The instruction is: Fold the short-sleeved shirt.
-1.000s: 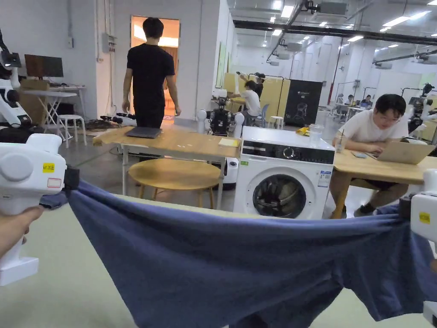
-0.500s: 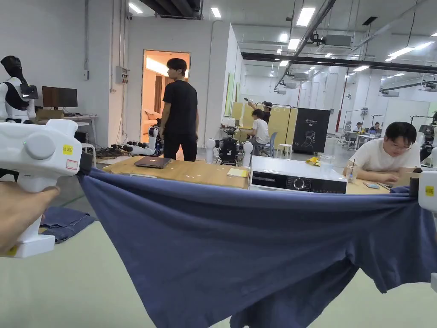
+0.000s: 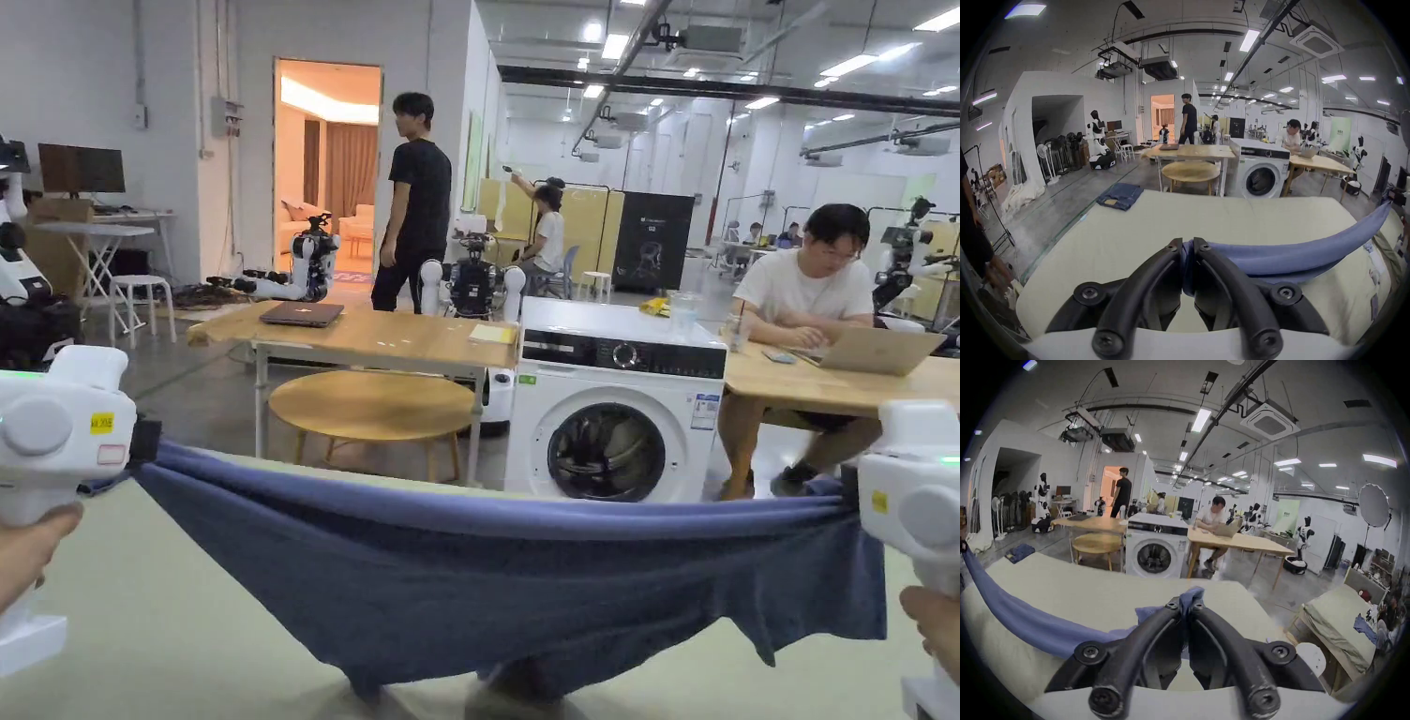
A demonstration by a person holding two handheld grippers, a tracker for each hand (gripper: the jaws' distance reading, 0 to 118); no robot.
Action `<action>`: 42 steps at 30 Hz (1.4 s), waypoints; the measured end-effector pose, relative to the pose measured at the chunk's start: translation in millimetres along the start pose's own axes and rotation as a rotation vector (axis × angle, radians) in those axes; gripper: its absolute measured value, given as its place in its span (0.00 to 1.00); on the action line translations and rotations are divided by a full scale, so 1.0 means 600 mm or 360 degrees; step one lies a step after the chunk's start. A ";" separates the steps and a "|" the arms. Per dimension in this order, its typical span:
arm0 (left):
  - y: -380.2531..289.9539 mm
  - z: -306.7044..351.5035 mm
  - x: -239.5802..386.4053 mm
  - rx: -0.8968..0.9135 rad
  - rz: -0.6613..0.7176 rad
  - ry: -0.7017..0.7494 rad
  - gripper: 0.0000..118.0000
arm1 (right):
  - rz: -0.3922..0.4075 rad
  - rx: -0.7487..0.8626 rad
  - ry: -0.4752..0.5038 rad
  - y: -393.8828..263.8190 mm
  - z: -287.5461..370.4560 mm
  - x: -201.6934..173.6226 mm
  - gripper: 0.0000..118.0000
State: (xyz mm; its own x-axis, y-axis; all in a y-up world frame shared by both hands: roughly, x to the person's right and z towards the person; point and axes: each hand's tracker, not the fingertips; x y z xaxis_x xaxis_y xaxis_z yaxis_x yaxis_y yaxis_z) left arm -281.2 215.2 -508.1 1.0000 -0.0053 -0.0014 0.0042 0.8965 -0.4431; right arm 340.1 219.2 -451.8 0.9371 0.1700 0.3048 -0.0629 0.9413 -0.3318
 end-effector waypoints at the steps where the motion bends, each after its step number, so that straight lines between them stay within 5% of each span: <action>1: -0.023 0.000 0.000 -0.0016 -0.0002 -0.0003 0.02 | 0.0010 0.0003 0.0003 -0.025 0.008 -0.001 0.02; 18: -0.383 0.127 -0.021 -0.0297 0.0201 -0.0101 0.02 | 0.0046 -0.0343 0.0029 -0.350 0.166 0.023 0.02; 28: -0.465 0.142 -0.020 -0.0416 0.0247 -0.0077 0.02 | 0.0023 -0.0477 0.0028 -0.446 0.185 0.011 0.03; 30: -0.464 0.151 -0.017 -0.0398 0.0243 -0.0054 0.11 | -0.0014 -0.0467 -0.0023 -0.447 0.192 0.007 0.13; 33: -0.456 0.169 -0.007 -0.0332 0.0175 0.0019 0.28 | -0.0088 -0.0366 -0.0033 -0.436 0.212 0.001 0.53; 42: -0.413 0.194 0.097 -0.0042 0.0089 -0.0181 0.35 | -0.0091 -0.0041 0.0182 -0.386 0.252 -0.115 0.54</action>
State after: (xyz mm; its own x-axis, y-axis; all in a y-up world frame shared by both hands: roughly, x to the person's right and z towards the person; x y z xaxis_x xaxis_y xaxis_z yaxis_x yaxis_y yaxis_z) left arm -223.4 44.4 -294.0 0.9926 0.0958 0.0744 -0.0499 0.8819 -0.4689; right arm 238.0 33.9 -260.9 0.9720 0.0804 0.2207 -0.0006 0.9405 -0.3398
